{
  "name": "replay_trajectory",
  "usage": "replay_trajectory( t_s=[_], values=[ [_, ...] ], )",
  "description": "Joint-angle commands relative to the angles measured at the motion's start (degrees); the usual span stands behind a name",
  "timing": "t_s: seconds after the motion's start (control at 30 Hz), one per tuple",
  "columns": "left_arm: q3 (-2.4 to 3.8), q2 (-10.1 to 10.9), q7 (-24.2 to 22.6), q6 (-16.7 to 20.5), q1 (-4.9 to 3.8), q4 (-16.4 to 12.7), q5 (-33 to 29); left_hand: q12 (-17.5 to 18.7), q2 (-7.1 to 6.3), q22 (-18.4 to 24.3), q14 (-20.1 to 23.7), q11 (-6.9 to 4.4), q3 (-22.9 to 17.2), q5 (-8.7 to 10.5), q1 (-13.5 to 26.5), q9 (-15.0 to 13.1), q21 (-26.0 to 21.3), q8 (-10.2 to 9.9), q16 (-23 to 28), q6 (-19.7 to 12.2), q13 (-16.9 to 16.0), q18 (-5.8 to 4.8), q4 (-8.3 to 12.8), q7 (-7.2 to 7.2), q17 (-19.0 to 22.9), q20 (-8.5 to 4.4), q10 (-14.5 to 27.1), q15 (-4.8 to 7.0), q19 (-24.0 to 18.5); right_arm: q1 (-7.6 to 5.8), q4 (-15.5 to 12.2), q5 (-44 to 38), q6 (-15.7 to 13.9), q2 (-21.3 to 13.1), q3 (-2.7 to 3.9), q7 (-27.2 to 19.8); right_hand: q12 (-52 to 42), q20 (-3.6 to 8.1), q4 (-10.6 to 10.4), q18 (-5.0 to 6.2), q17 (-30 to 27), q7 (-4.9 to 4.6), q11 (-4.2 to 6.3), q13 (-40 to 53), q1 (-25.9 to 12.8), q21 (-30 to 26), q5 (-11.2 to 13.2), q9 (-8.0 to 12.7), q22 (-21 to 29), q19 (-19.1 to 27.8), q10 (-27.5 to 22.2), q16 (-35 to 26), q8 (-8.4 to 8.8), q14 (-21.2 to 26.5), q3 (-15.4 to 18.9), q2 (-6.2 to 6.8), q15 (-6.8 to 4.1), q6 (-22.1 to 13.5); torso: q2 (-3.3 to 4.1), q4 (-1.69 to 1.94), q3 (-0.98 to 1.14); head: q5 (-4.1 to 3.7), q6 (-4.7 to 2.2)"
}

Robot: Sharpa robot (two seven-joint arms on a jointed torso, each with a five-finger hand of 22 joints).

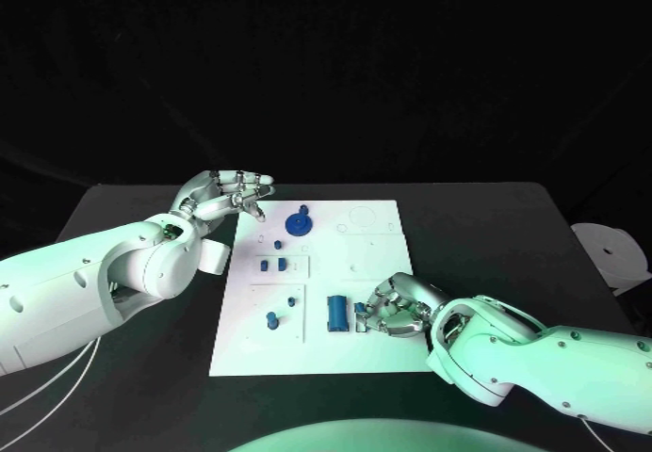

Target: Assemble the parts on the task board

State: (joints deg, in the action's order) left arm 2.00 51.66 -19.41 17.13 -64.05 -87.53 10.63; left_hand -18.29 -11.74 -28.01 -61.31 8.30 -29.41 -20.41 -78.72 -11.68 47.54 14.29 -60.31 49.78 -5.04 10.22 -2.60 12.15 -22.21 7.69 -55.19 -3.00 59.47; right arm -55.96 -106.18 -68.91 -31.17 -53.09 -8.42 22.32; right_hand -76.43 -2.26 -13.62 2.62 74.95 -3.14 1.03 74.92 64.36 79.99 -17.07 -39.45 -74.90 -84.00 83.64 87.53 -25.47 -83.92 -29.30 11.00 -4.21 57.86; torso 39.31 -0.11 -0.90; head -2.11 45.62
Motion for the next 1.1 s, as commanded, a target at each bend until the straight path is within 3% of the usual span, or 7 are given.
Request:
replay_trajectory(
  t_s=[0.03,0.67,0.73,1.1],
  values=[
    [0.03,-0.04,-0.57,-0.94,-0.01,-0.20,-0.24,-0.27,0.32,0.07,0.35,-0.16,0.01,-0.16,-0.23,0.08,-0.36,0.25,-0.17,-0.48,-0.09,0.38,0.18,-0.02,0.05,0.06,0.39,0.00,0.50,0.15,0.25,0.48,2.12,0.23,-0.04,-0.01,-0.53,0.43,-0.15,-0.67,9.10,0.11,0.08,5.54,-0.79,0.25,-0.31,0.07,-12.52,-2.61,0.52,0.17,0.30,-4.88,0.44,0.08,-0.32,0.65,0.02,0.01,0.00,0.05,0.13],
    [0.03,0.02,-0.41,-0.97,-0.01,-0.18,-0.24,-0.33,0.36,0.09,0.35,-0.16,0.01,-0.15,-0.24,0.07,-0.37,0.32,-0.19,-0.41,-0.09,0.37,0.17,-0.03,0.07,0.06,0.46,0.00,0.51,0.26,0.13,0.08,2.77,0.54,-0.04,-0.39,-1.49,0.62,-1.61,-0.67,9.18,0.35,0.29,6.34,-2.89,0.26,0.58,-0.43,-12.52,-2.61,0.99,0.19,-0.24,-4.90,2.70,0.20,-0.51,1.19,-0.05,-0.05,-0.02,0.06,0.40],
    [0.03,0.03,-0.40,-0.99,-0.01,-0.19,-0.24,-0.40,0.37,0.10,0.36,-0.16,0.05,-0.15,-0.21,0.07,-0.39,0.36,-0.21,-0.38,-0.08,0.37,0.14,-0.03,0.08,0.07,0.53,0.00,0.51,0.27,0.05,0.06,2.67,0.50,-0.04,-0.55,-1.44,0.63,-2.67,-0.67,9.17,0.31,0.26,6.35,-4.44,0.20,-1.18,-0.54,-12.50,-2.58,0.96,0.19,-0.31,-4.89,4.40,0.82,-0.49,1.24,-0.05,-0.03,-0.02,0.07,0.41],
    [0.03,0.19,-0.32,-0.83,-0.01,-0.16,-0.24,-0.62,0.40,0.21,0.37,-0.12,0.27,-0.12,0.24,0.09,-0.53,0.41,-0.29,-0.42,-0.08,0.34,-0.24,0.00,0.13,0.15,0.72,-0.08,0.50,0.31,-0.42,0.09,2.13,0.08,-0.04,-1.15,-1.35,0.66,-3.08,-0.65,9.20,0.36,0.28,6.40,-7.54,0.14,-1.43,-0.69,-12.48,-2.55,0.93,0.19,-0.28,-4.89,8.08,0.55,-0.52,1.16,-0.06,-0.04,0.02,0.29,0.33]
  ],
)
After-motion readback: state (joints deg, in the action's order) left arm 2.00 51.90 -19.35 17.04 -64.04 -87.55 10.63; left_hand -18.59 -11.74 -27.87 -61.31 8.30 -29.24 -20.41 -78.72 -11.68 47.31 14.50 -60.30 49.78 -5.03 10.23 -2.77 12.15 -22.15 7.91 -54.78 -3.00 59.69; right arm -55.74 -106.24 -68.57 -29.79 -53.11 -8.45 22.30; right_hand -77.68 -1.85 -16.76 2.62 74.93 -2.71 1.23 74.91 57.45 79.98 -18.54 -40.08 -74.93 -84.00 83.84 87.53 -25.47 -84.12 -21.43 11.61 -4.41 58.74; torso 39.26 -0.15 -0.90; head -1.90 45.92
